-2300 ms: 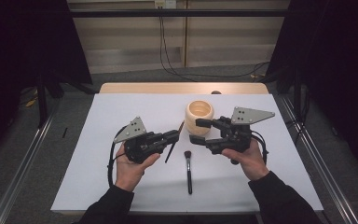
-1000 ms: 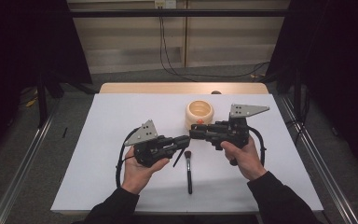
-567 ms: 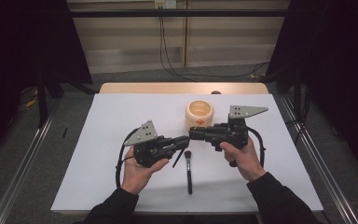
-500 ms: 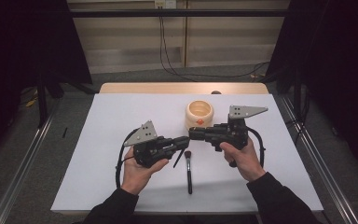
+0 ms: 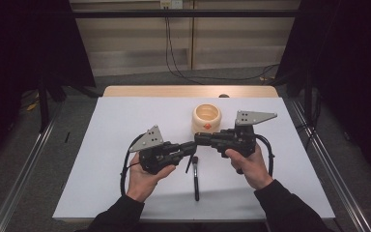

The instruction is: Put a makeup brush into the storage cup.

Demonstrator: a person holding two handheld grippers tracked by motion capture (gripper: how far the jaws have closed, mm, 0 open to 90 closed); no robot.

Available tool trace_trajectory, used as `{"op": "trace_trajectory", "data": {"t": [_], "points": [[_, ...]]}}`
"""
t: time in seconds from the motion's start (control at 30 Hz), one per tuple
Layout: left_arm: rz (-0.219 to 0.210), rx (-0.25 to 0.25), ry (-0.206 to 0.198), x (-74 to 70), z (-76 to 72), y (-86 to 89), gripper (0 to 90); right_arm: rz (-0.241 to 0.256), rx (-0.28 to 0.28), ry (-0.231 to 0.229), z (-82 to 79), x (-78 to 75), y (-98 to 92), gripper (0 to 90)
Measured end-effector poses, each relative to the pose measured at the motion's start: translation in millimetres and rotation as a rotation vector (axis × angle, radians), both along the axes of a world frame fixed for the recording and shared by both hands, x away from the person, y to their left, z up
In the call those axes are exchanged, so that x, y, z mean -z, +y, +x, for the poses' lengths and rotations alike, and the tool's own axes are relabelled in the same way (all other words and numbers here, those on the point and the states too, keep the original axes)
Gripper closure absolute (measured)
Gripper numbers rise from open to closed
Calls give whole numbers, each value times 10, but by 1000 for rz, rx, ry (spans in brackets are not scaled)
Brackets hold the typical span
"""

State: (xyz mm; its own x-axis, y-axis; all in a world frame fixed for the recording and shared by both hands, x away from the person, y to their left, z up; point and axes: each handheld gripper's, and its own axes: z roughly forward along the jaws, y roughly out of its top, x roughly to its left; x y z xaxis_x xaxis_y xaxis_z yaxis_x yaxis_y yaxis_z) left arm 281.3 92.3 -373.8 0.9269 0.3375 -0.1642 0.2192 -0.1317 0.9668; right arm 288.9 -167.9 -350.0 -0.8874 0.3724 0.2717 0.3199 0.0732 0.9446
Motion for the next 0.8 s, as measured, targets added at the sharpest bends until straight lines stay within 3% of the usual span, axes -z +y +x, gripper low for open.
{"op": "trace_trajectory", "data": {"t": [0.33,0.43,0.57,0.8], "points": [[-4,3,10,38,35,7,823,-2,4,-7,13,14,-2,847],[-9,-4,16,50,29,9,772,3,13,-11,15,10,-9,847],[13,-22,17,59,10,-3,608,-1,17,-13,24,11,-20,847],[7,-69,18,76,13,-12,332,-5,3,-26,17,-7,-40,847]]}}
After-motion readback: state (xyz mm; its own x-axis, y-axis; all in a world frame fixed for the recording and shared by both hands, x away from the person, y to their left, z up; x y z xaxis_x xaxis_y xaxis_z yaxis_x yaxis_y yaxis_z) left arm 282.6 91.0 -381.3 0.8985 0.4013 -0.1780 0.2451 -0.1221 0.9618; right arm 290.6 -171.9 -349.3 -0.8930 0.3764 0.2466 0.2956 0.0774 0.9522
